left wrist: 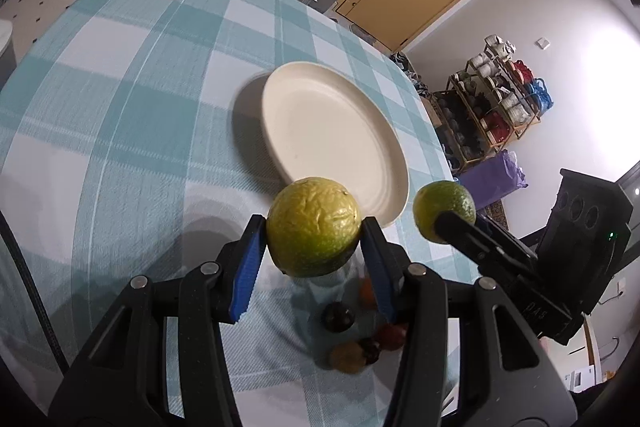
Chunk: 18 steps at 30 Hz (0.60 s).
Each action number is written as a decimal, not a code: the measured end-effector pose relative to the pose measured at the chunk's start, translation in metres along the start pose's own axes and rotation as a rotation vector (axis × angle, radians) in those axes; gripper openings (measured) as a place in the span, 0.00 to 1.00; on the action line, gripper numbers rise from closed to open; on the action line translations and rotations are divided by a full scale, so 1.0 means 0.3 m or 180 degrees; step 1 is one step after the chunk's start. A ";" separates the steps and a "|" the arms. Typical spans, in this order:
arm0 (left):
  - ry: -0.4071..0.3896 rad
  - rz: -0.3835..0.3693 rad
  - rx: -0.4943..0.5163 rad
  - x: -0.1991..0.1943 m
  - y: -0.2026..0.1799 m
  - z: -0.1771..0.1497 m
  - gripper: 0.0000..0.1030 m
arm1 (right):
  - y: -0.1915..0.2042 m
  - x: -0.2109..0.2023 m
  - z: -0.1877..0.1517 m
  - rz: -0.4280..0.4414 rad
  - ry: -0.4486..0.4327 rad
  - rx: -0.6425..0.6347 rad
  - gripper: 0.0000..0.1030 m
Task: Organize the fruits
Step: 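Carry the lemon in the left gripper onto the plate while the right gripper carries the lime there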
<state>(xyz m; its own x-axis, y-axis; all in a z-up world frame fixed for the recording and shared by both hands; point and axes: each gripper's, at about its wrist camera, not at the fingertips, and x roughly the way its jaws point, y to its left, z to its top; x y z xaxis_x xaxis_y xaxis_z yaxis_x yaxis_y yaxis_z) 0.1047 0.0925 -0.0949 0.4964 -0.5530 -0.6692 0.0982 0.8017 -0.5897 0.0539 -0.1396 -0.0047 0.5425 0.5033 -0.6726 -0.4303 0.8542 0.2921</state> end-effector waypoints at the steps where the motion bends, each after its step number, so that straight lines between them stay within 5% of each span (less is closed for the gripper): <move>1: 0.0001 0.0002 0.0027 0.004 -0.012 0.013 0.44 | -0.010 -0.004 0.009 -0.0001 -0.0018 0.0014 0.49; 18: 0.0041 0.0014 0.0172 0.153 -0.135 0.281 0.44 | -0.181 0.033 0.218 0.0021 -0.0264 0.0071 0.49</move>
<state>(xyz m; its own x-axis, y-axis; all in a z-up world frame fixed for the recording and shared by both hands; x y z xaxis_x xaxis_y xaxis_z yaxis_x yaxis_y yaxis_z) 0.1962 0.0539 -0.0637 0.4858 -0.5520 -0.6777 0.1426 0.8150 -0.5617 0.1298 -0.1725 0.0173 0.5979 0.5173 -0.6123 -0.4184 0.8530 0.3120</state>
